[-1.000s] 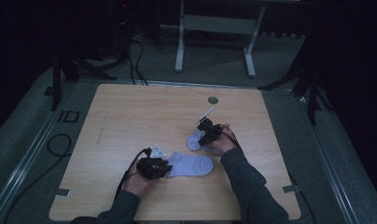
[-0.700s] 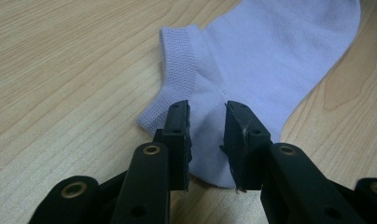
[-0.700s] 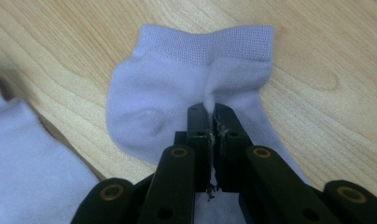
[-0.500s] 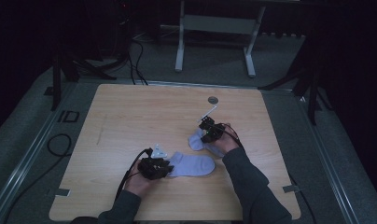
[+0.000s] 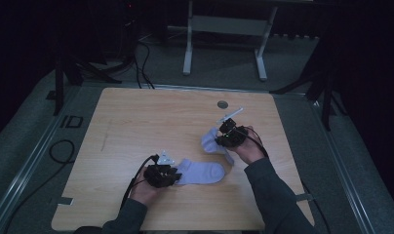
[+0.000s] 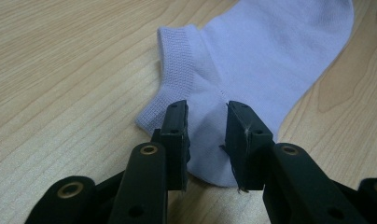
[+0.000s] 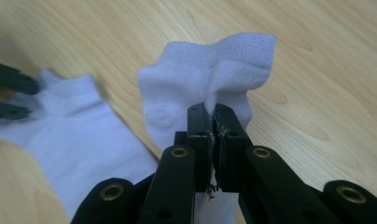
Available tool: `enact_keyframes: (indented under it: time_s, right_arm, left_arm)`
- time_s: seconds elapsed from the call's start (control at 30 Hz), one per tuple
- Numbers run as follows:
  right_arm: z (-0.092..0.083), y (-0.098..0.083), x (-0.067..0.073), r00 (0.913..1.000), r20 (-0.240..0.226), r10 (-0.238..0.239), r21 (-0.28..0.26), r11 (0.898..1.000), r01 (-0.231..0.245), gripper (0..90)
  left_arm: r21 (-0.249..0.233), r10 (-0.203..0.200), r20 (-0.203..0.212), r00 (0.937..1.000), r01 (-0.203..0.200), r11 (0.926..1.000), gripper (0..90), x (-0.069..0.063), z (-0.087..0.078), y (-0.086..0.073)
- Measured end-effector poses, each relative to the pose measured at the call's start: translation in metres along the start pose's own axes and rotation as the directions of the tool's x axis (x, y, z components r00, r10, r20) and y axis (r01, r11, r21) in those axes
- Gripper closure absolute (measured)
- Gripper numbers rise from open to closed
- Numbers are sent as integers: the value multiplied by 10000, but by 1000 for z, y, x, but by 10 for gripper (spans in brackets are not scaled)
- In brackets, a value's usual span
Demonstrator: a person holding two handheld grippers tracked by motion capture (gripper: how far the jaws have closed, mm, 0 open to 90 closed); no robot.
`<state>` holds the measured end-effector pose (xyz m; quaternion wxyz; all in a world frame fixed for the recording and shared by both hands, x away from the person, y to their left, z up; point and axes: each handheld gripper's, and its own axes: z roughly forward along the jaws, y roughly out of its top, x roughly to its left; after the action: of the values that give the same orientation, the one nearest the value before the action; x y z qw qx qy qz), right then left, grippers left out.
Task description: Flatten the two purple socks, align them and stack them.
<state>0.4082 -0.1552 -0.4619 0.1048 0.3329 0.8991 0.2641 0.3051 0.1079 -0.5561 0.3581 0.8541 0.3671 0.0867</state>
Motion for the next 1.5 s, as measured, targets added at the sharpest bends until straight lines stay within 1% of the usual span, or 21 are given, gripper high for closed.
enact_keyframes:
  time_s: [0.13,0.27,0.33,0.37,0.4,0.47,0.67,0.7,0.73,0.83,0.9,0.97,1.07,1.1,1.2,1.27,1.5]
  right_arm:
    - [-18,-4,7,9998,66,-213,-406,9989,216,862]
    - [-31,-7,14,9992,51,-385,-796,9961,388,861]
    - [-36,-8,18,9988,42,-497,-990,9938,499,860]
    - [-36,-8,18,9988,42,-497,-990,9938,499,860]
    - [-40,-10,23,9985,-19,-545,-1138,9920,539,860]
    - [-41,-11,28,9979,-53,-652,-1205,9906,641,860]
    - [-38,-13,39,9963,-219,-826,-1313,9882,791,858]
    - [-38,-13,39,9963,-219,-826,-1313,9882,791,858]
    - [-38,-12,42,9959,-238,-870,-1396,9867,829,858]
    - [-39,-11,46,9950,-261,-966,-1474,9848,917,859]
    - [-38,-11,47,9951,-280,-953,-1454,9853,903,859]
    - [-35,-12,49,9950,-303,-951,-1425,9857,899,858]
    - [-26,-15,52,9948,-437,-920,-1344,9872,854,859]
    - [-26,-15,52,9948,-437,-920,-1344,9872,854,859]
    - [-14,-19,54,9944,-572,-891,-1230,9890,816,859]
    - [-10,-20,55,9942,-656,-857,-1184,9899,775,858]
    - [0,-22,60,9929,-862,-814,-1149,9908,713,859]
  left_arm:
    - [-22,9,-49,10000,-10,10000,690,-1,0,0]
    - [-32,-2,-48,10000,2,10000,690,-1,0,0]
    - [-27,-9,-36,10000,9,10000,690,-1,0,0]
    - [-31,-16,-32,10000,16,10000,690,-1,0,0]
    - [-24,-21,-32,10000,21,10000,690,-1,0,0]
    - [-32,-46,-37,10000,46,10000,691,-1,0,0]
    - [-8,-35,-28,10000,35,10000,690,-1,0,0]
    - [-8,-35,-28,10000,35,10000,690,-1,0,0]
    - [-16,-37,-24,10000,37,10000,690,-1,0,0]
    - [-19,-40,-29,10000,40,10000,690,-1,0,0]
    - [-17,-37,-34,10000,37,10000,691,-1,0,0]
    - [-20,-30,-27,10000,30,10000,690,-1,0,0]
    - [-25,-12,-30,10000,12,10000,689,-1,0,0]
    - [-25,-12,-30,10000,12,10000,689,-1,0,0]
    - [-35,-42,-24,10000,41,10000,689,-1,0,0]
    - [-34,-61,-9,10000,61,10000,689,-1,0,0]
    - [-51,-121,20,9999,121,9999,679,-1,-1,0]
